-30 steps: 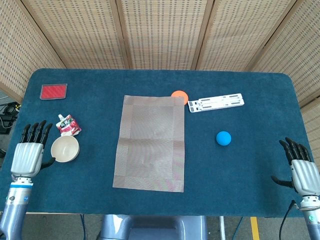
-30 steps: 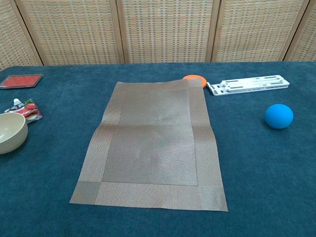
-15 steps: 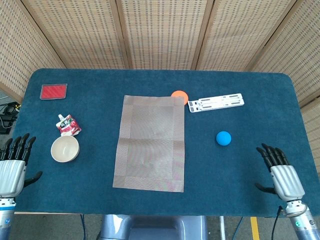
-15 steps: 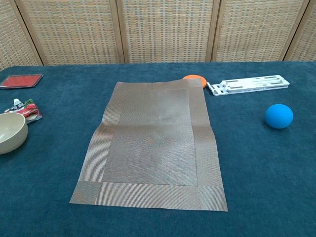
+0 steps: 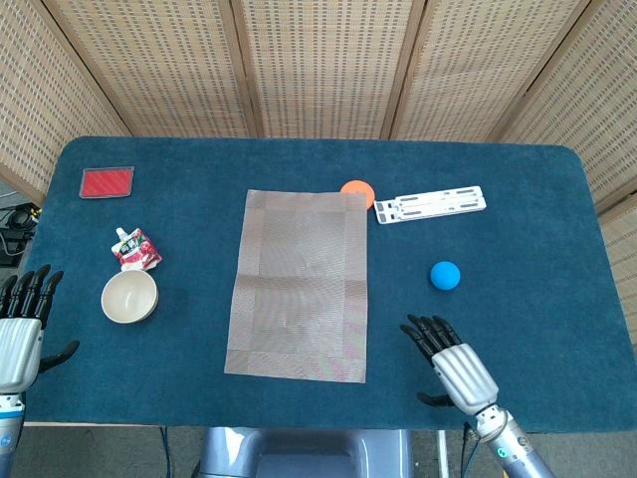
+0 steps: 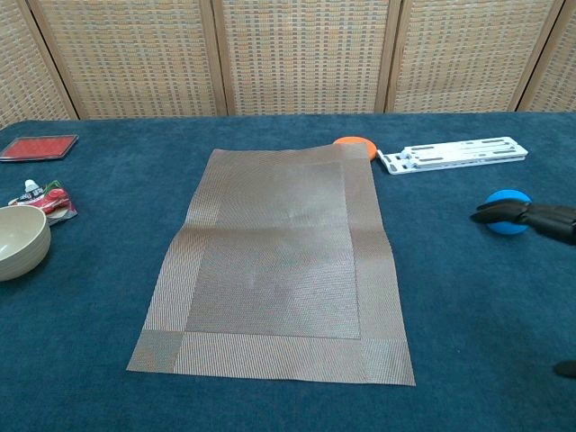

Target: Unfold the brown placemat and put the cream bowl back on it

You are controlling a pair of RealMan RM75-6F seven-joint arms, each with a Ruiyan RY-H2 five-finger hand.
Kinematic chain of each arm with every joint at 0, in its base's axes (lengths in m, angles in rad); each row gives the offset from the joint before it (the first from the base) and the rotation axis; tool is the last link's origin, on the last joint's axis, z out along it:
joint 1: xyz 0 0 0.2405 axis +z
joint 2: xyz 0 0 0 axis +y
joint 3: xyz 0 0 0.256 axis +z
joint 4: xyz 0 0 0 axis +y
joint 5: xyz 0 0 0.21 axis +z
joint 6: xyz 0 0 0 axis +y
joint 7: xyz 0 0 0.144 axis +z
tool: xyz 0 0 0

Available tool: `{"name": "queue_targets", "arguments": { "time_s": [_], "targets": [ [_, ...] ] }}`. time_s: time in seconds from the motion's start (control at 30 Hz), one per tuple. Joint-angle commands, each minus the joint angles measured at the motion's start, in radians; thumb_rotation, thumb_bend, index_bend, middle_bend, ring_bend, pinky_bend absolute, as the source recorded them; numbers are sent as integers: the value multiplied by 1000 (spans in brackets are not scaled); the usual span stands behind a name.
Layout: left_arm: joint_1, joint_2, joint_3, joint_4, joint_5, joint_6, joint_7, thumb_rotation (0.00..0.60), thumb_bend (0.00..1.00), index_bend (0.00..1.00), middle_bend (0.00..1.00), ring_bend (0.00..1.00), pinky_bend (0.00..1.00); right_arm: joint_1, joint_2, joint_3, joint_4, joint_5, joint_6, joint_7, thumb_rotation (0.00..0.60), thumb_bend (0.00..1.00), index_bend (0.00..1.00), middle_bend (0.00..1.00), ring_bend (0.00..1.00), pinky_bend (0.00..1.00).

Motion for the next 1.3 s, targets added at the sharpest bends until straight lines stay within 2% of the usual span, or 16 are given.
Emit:
{"name": "queue_targets", "arguments": {
  "time_s": [0.03,0.27,0.53,0.87,1.3],
  "targets": [
    [2,3,-7,2,-1,-11,-6,600,0,0,0,0,0,23,-93,1,14,59,-61,-59,600,17,12,0,0,0],
    [10,7,-20,2,0,-28,-12,600,0,0,0,0,0,30,-208,15,61,129,-80,-89,600,21,21,0,0,0],
    [17,6,-27,0,10,-39,-6,600,0,0,0,0,0,38,-291,43,112,156,-57,-88,600,50,31,0,0,0],
    [20,3,-38,4,6,-56,-2,600,0,0,0,0,0,48,-340,53,159,222,-81,-99,600,59,31,0,0,0],
    [20,-10,-62,18,-16,-86,-3,600,0,0,0,0,0,63,-449,77,235,302,-94,-90,600,59,21,0,0,0]
  ]
}}
